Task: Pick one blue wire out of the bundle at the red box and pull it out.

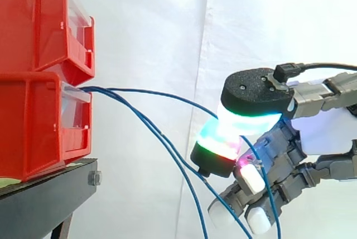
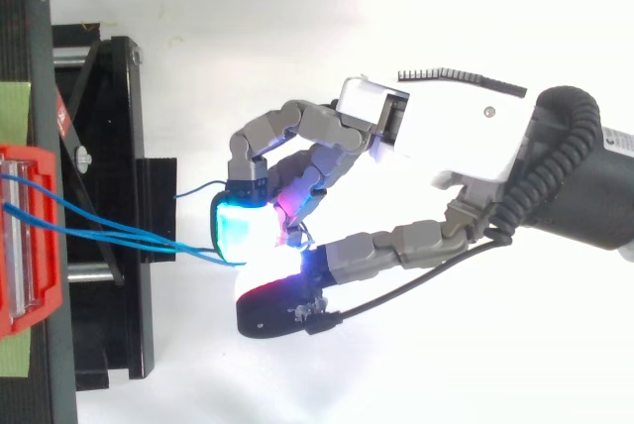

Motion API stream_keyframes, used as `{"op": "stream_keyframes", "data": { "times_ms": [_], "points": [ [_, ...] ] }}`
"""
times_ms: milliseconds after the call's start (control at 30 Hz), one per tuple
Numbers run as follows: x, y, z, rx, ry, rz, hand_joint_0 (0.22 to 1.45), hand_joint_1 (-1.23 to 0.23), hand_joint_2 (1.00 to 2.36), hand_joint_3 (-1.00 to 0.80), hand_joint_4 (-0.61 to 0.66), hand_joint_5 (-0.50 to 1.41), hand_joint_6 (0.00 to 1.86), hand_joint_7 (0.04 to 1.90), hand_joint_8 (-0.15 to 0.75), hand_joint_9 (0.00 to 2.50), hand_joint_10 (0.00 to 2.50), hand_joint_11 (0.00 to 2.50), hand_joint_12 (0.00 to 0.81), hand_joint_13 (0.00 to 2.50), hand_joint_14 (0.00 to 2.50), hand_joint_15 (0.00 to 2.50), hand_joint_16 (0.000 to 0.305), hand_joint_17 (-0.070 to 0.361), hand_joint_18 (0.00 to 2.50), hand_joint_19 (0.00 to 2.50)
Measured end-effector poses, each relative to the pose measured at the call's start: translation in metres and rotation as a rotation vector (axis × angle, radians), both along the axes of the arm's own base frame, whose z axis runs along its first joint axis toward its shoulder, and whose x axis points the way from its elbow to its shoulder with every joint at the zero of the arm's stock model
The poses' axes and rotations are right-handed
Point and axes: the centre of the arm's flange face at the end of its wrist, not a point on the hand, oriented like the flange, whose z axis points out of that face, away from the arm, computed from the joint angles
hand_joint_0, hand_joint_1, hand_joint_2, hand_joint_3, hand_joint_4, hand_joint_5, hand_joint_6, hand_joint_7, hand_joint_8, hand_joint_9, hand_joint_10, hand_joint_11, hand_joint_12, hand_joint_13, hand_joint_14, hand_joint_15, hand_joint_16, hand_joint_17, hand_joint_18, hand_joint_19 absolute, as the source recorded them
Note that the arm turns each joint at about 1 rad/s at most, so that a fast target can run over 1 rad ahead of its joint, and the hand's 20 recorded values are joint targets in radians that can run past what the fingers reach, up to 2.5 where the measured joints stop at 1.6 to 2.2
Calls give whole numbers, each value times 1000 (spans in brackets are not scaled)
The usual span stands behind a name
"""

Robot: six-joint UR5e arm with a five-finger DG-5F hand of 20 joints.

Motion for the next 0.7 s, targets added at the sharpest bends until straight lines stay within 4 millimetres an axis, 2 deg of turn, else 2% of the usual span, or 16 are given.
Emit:
{"op": "stream_keyframes", "data": {
  "times_ms": [700],
  "points": [
    [0, 0, 0, 0, 0, 0, 602, -814, 1001, -5, 59, -90, 930, 1233, 422, 1129, 13, 648, 515, 748, 11, 342, 69, 155, 802, 415]
  ]
}}
